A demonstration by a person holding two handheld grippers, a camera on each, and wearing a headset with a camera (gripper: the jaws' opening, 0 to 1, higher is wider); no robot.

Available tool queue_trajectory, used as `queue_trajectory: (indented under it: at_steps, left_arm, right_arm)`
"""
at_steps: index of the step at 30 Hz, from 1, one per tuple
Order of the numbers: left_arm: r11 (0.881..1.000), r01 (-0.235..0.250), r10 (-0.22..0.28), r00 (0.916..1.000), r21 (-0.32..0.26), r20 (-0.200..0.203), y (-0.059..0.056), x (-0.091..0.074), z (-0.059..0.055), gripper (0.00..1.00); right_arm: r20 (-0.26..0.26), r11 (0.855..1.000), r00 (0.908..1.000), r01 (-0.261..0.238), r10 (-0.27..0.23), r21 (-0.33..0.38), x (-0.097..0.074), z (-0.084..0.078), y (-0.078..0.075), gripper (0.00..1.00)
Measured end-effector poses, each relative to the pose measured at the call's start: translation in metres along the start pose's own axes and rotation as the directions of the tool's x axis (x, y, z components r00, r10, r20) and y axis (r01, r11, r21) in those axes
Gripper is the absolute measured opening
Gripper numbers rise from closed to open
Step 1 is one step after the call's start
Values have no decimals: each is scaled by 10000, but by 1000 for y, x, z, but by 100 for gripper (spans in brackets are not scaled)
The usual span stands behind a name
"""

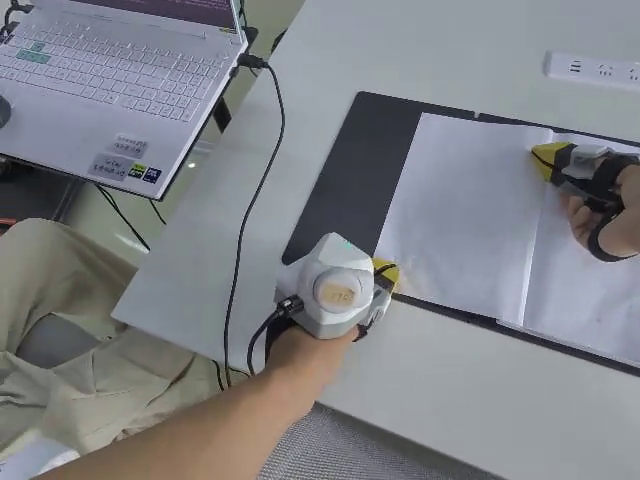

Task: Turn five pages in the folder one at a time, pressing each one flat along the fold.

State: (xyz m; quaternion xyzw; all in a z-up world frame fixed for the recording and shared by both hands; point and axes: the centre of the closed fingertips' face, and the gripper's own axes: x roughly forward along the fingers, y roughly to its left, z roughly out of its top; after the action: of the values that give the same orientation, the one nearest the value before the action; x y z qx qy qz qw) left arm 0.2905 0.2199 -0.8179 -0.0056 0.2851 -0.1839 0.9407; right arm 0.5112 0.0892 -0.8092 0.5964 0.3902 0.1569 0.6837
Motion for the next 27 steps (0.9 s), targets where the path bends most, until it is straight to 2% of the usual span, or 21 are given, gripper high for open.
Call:
queue_trajectory:
  at_steps: [3,8,13,18,21,27]
  left_arm:
    - [10000,9,-9,10000,-35,30,0,0,0,0]
    - [10000,-12,12,10000,-13,21,0,0,0,0]
    - [10000,-23,23,10000,32,16,0,0,1,0]
    - [10000,-25,24,10000,55,14,0,0,1,0]
    - [10000,-30,30,10000,62,10,0,0,1,0]
    - [10000,-35,36,10000,90,-16,0,0,1,0]
  right_arm:
    - [211,9995,9997,-112,106,283,3,4,3,0]
    - [735,9961,9969,-355,296,802,11,21,5,0]
    - [983,9927,9944,-499,391,1098,12,27,8,0]
    - [957,9917,9948,-466,352,1200,13,29,8,0]
    - [852,9944,9959,-371,286,992,13,29,6,0]
    - [83,9984,9998,-175,171,531,5,13,3,0]
